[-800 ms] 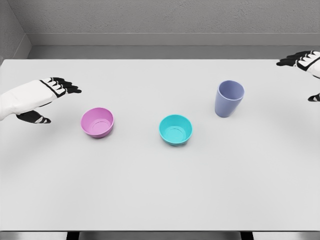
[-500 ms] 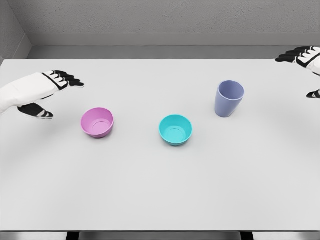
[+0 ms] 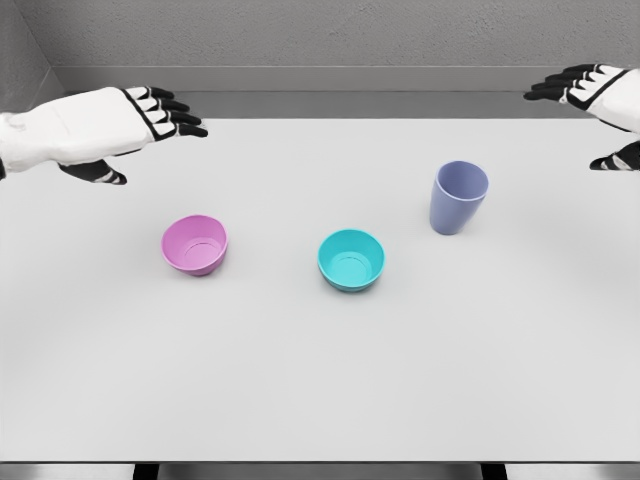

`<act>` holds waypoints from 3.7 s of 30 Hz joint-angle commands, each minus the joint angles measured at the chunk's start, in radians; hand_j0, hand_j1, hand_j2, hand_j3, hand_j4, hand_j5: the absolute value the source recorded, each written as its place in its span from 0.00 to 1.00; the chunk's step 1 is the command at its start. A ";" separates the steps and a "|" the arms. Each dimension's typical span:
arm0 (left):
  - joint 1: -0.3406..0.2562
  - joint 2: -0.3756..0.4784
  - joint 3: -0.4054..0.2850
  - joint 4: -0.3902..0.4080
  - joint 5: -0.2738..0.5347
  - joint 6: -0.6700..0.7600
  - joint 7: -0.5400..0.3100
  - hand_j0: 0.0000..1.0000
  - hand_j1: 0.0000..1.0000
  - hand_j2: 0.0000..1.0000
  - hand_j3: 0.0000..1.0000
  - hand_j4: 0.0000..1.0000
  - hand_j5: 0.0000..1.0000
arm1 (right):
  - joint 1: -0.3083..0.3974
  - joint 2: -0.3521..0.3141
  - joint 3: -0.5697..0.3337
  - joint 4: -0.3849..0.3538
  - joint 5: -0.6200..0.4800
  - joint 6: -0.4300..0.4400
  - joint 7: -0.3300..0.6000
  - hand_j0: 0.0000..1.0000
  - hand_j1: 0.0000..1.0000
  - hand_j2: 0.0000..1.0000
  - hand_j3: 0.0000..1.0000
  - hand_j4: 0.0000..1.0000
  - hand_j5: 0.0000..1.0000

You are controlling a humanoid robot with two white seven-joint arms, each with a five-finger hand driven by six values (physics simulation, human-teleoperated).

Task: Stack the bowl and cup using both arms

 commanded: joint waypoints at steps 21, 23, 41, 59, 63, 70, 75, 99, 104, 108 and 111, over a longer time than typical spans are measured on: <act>-0.015 0.090 -0.240 0.052 0.121 0.002 0.000 1.00 1.00 1.00 1.00 1.00 1.00 | -0.229 0.114 0.364 0.133 0.097 0.001 0.001 1.00 1.00 1.00 1.00 1.00 1.00; -0.015 0.090 -0.251 0.046 0.126 0.002 0.000 1.00 1.00 1.00 1.00 1.00 1.00 | -0.229 0.114 0.364 0.133 0.097 0.001 0.000 1.00 1.00 1.00 1.00 1.00 1.00; -0.012 0.063 -0.284 0.037 0.130 0.002 0.000 1.00 1.00 1.00 1.00 1.00 1.00 | -0.282 0.145 0.447 0.156 0.097 0.001 0.001 1.00 1.00 1.00 1.00 1.00 1.00; -0.060 0.063 -0.301 0.008 0.071 0.002 0.000 1.00 1.00 1.00 1.00 1.00 1.00 | -0.284 0.172 0.472 0.149 0.095 0.001 0.000 1.00 1.00 1.00 1.00 1.00 1.00; -0.061 0.043 -0.323 0.014 0.060 0.002 0.000 1.00 1.00 1.00 1.00 1.00 1.00 | -0.284 0.174 0.475 0.154 0.095 0.001 0.000 1.00 1.00 1.00 1.00 1.00 1.00; -0.060 0.020 -0.329 0.035 0.046 0.002 0.000 1.00 1.00 1.00 1.00 1.00 1.00 | -0.295 0.174 0.499 0.157 0.095 0.001 0.000 1.00 1.00 1.00 1.00 1.00 1.00; -0.060 0.020 -0.329 0.046 0.034 0.002 0.000 1.00 1.00 1.00 1.00 1.00 1.00 | -0.296 0.175 0.508 0.157 0.095 0.001 0.000 1.00 1.00 1.00 1.00 1.00 1.00; -0.060 -0.018 -0.346 0.127 0.026 0.002 0.000 1.00 1.00 1.00 1.00 1.00 1.00 | -0.295 0.211 0.533 0.206 0.098 0.001 0.000 1.00 1.00 1.00 1.00 1.00 1.00; -0.061 -0.020 -0.358 0.129 0.025 0.002 0.000 1.00 1.00 1.00 1.00 1.00 1.00 | -0.295 0.217 0.535 0.214 0.098 0.001 0.000 1.00 1.00 1.00 1.00 1.00 1.00; -0.060 -0.020 -0.358 0.129 0.025 0.002 0.000 1.00 1.00 1.00 1.00 1.00 1.00 | -0.295 0.226 0.536 0.220 0.104 0.001 0.000 1.00 1.00 1.00 1.00 1.00 1.00; -0.058 -0.020 -0.358 0.129 0.025 0.002 0.000 1.00 1.00 1.00 1.00 1.00 1.00 | -0.295 0.226 0.536 0.222 0.104 0.001 0.000 1.00 1.00 1.00 1.00 1.00 1.00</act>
